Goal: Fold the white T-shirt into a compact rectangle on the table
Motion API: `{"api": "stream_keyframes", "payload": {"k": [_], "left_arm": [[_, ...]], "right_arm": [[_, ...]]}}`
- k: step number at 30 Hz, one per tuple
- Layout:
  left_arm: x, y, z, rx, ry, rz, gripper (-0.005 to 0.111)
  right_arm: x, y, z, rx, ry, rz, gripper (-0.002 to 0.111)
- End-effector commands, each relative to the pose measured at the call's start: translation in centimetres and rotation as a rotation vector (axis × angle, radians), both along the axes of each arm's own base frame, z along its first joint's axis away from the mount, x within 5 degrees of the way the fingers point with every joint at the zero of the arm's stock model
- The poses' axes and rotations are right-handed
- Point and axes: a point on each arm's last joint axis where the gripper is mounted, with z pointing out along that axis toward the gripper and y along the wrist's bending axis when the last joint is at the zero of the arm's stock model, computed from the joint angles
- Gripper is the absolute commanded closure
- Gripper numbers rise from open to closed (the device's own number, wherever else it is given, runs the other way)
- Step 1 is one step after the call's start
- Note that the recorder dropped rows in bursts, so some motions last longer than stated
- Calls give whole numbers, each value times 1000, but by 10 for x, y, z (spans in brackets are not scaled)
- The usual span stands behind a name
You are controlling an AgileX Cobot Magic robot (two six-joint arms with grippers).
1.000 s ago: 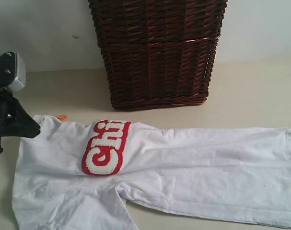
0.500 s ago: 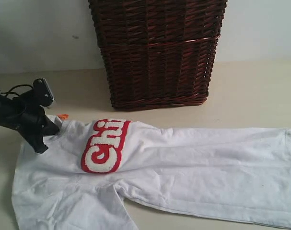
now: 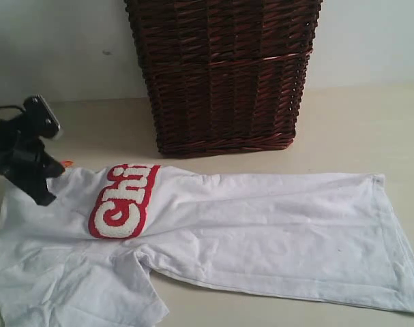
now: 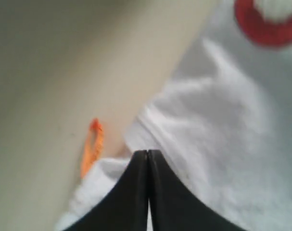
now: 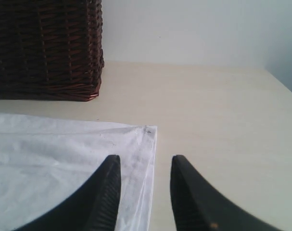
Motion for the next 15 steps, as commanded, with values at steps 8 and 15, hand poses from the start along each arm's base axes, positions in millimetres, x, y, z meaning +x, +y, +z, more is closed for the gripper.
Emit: {"api": "stream_keyframes", "payload": {"k": [8, 15], "left_arm": [[-81, -7, 83, -371, 363, -506, 105], [-143, -24, 34, -241, 414, -770, 63]], "right_arm": [[0, 0, 0, -6, -9, -2, 73], [0, 0, 0, -6, -9, -2, 73]]}}
